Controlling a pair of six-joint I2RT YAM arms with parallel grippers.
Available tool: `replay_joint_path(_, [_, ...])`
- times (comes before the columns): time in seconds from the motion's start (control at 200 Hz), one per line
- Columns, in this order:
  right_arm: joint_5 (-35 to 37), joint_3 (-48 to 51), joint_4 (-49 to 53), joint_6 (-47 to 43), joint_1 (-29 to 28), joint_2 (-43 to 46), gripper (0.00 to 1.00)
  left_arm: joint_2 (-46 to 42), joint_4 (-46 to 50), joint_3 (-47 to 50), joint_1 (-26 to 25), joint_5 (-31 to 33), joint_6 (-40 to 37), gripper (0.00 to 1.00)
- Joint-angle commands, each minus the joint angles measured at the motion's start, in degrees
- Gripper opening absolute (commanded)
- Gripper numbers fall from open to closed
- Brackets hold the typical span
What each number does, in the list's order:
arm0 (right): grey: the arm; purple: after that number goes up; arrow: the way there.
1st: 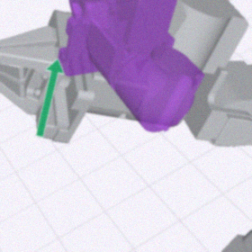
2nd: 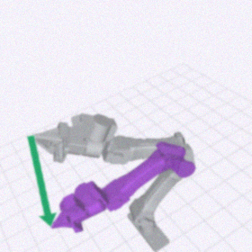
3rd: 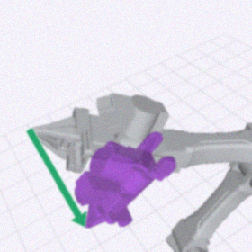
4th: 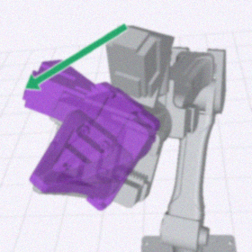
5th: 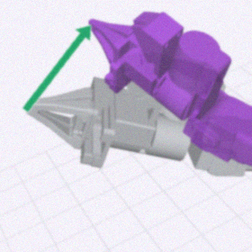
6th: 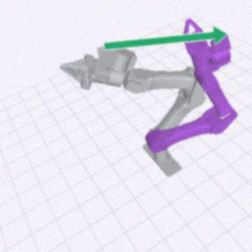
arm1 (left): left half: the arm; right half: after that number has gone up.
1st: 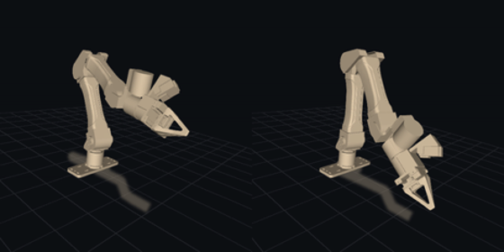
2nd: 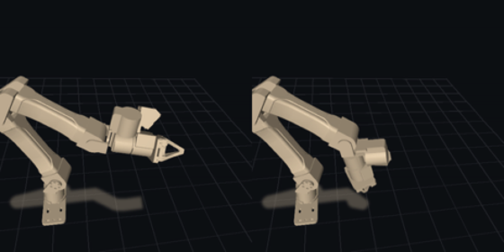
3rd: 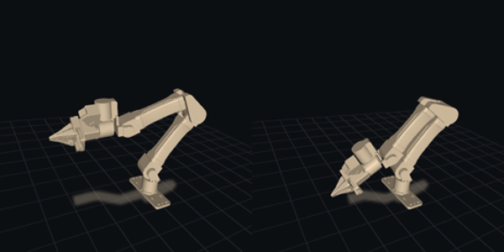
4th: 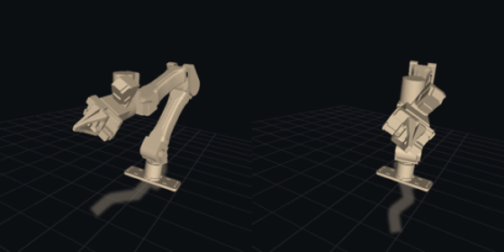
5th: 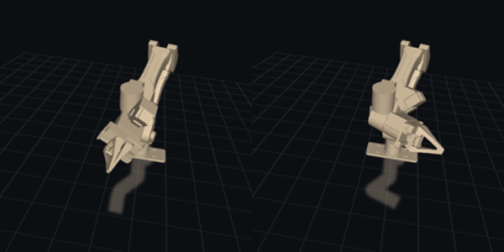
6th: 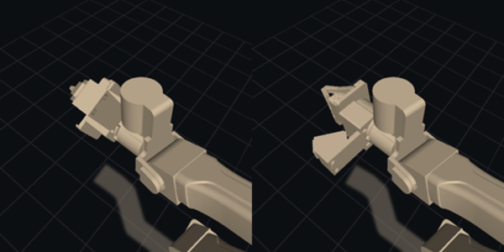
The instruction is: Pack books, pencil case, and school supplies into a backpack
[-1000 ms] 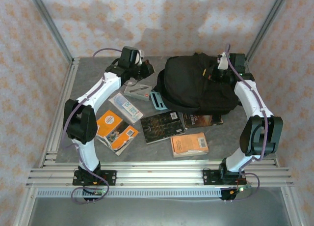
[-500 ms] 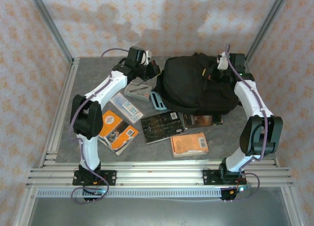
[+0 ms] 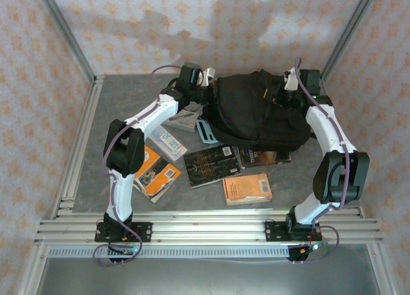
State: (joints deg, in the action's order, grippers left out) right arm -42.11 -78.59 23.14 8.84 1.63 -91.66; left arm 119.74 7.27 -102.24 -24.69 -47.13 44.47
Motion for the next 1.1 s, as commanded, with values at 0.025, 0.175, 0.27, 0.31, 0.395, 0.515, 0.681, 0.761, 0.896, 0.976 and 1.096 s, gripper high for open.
replay_joint_path(0.025, [4.36,-4.10,1.49,2.31,0.26,-0.56,0.44,0.06,-7.49,0.01,-2.56,-4.02,4.26,0.00])
replay_joint_path(0.175, [13.55,-7.14,7.60,4.51,-2.46,-0.44,0.36,2.51,-7.32,-2.66,-4.31,-2.53,5.17,0.00])
replay_joint_path(0.27, [17.59,-8.07,9.04,6.02,-3.88,0.42,0.40,4.10,-8.36,-3.98,-4.80,-1.90,6.70,0.00])
replay_joint_path(0.31, [17.20,-9.13,9.75,7.61,-4.00,0.32,0.46,4.56,-8.64,-4.30,-4.93,-1.57,7.09,0.00])
replay_joint_path(0.395, [10.23,-13.65,13.34,8.35,-4.30,-1.86,0.59,4.87,-9.63,-4.39,-5.17,-1.00,7.84,0.00])
replay_joint_path(0.515, [4.92,-19.10,16.22,8.12,-6.19,-4.82,0.77,5.14,-9.65,-4.96,-5.47,-0.33,8.02,0.00])
replay_joint_path(0.681, [0.58,-22.20,17.07,7.78,-8.05,-7.83,0.75,5.68,-9.20,-5.92,-5.64,-0.22,8.18,0.00])
replay_joint_path(0.761, [-0.28,-23.43,18.87,6.22,-9.54,-9.40,0.71,5.75,-8.69,-6.26,-5.63,-0.15,7.88,0.00])
replay_joint_path(0.896, [-1.01,-23.72,20.01,5.04,-10.79,-10.99,0.63,5.83,-8.31,-6.85,-5.64,-0.13,7.75,0.00])
replay_joint_path(0.976, [-1.87,-23.63,19.93,4.84,-10.89,-11.41,0.61,5.94,-8.23,-6.95,-5.65,-0.15,7.74,0.00])
replay_joint_path(1.096, [-1.42,-23.62,20.17,4.41,-10.94,-11.62,0.52,6.03,-8.23,-6.71,-5.68,-0.24,7.59,0.00])
